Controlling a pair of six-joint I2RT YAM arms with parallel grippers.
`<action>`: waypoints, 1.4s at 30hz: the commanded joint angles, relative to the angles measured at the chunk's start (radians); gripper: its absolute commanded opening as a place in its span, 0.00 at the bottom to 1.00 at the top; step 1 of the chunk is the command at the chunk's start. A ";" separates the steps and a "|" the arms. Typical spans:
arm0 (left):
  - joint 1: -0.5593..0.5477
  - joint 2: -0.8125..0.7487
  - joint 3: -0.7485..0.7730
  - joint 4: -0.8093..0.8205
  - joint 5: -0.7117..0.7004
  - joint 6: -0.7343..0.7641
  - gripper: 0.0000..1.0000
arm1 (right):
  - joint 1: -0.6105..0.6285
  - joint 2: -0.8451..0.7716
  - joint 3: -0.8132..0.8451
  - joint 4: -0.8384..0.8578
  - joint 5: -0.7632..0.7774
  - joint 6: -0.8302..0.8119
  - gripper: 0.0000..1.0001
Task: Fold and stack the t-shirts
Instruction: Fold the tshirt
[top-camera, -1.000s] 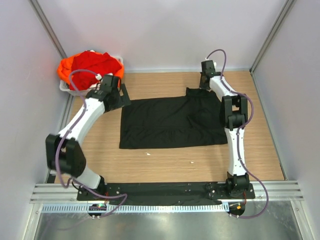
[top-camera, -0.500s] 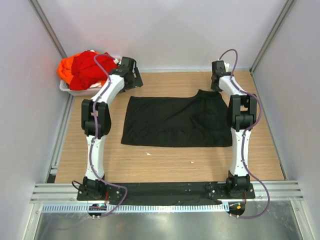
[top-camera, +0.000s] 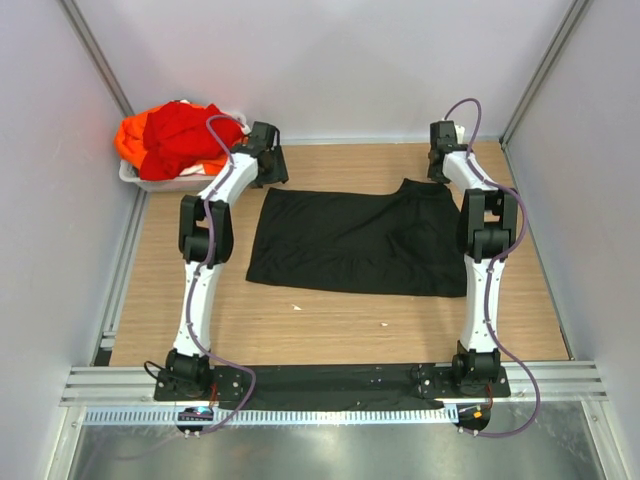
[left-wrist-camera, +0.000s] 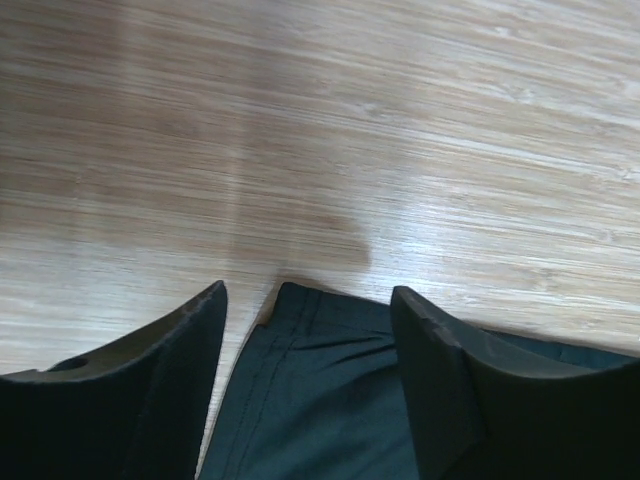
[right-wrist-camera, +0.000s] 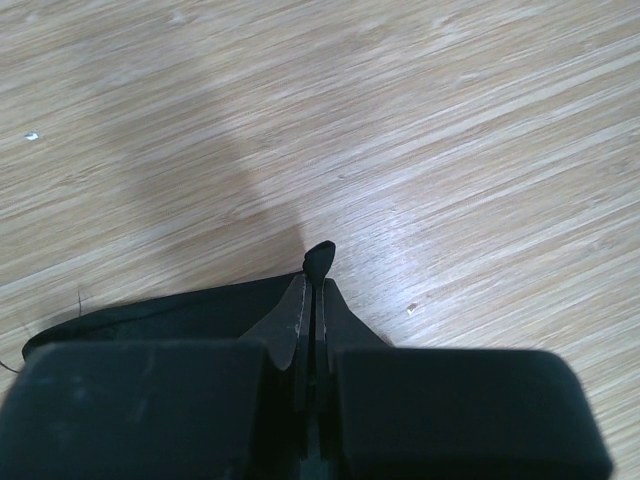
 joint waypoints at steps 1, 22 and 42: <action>0.008 0.007 -0.003 0.051 0.041 0.029 0.65 | 0.003 -0.009 0.005 0.031 -0.005 -0.010 0.01; 0.010 -0.053 -0.164 0.155 0.080 0.032 0.00 | 0.005 -0.023 0.067 -0.020 -0.035 0.013 0.01; 0.008 -0.282 -0.295 0.141 0.072 0.038 0.00 | 0.021 -0.209 0.006 -0.058 -0.100 0.046 0.01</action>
